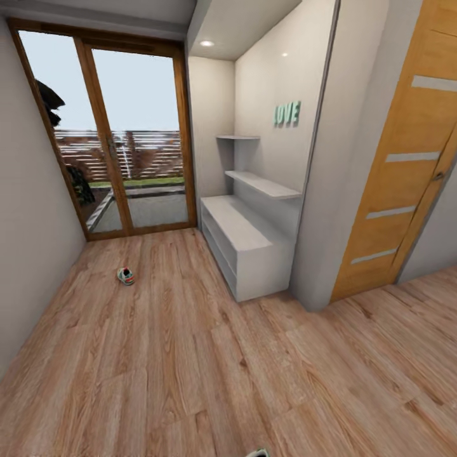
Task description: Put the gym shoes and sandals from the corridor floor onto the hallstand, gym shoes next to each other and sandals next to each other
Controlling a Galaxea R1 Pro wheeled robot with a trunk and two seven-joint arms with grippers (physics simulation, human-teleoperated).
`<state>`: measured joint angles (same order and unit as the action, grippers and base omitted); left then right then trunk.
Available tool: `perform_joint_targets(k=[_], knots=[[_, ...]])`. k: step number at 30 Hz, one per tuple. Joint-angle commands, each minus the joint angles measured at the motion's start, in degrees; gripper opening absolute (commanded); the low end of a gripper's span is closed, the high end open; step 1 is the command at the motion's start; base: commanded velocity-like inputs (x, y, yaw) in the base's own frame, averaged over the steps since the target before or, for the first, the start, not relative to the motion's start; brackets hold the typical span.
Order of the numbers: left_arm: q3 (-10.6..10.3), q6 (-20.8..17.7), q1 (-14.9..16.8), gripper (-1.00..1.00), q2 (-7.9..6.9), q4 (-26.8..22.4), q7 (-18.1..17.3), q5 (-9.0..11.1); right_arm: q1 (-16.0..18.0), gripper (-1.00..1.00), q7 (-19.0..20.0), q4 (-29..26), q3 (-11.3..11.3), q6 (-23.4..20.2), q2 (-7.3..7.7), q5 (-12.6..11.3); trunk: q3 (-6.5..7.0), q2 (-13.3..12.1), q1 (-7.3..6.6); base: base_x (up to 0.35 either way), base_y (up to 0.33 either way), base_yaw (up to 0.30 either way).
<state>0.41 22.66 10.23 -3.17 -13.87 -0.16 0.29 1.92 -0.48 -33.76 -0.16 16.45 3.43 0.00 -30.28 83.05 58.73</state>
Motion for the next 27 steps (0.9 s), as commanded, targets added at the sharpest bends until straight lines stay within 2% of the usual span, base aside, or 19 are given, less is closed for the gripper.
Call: perform_joint_targets(k=[1, 27], knots=[[0.0, 0.2, 0.1, 1.0, 0.0, 0.1, 0.0, 0.0, 0.0, 1.0, 0.0, 0.0, 0.0, 0.2, 0.0, 0.0, -0.05, 0.0, 0.0, 0.021, -0.005, 0.257], [0.0, 0.2, 0.1, 1.0, 0.0, 0.0, 0.0, 0.1, 0.0, 1.0, 0.0, 0.0, 0.0, 0.2, 0.0, 0.0, -0.05, 0.0, 0.0, 0.008, -0.001, 0.266]])
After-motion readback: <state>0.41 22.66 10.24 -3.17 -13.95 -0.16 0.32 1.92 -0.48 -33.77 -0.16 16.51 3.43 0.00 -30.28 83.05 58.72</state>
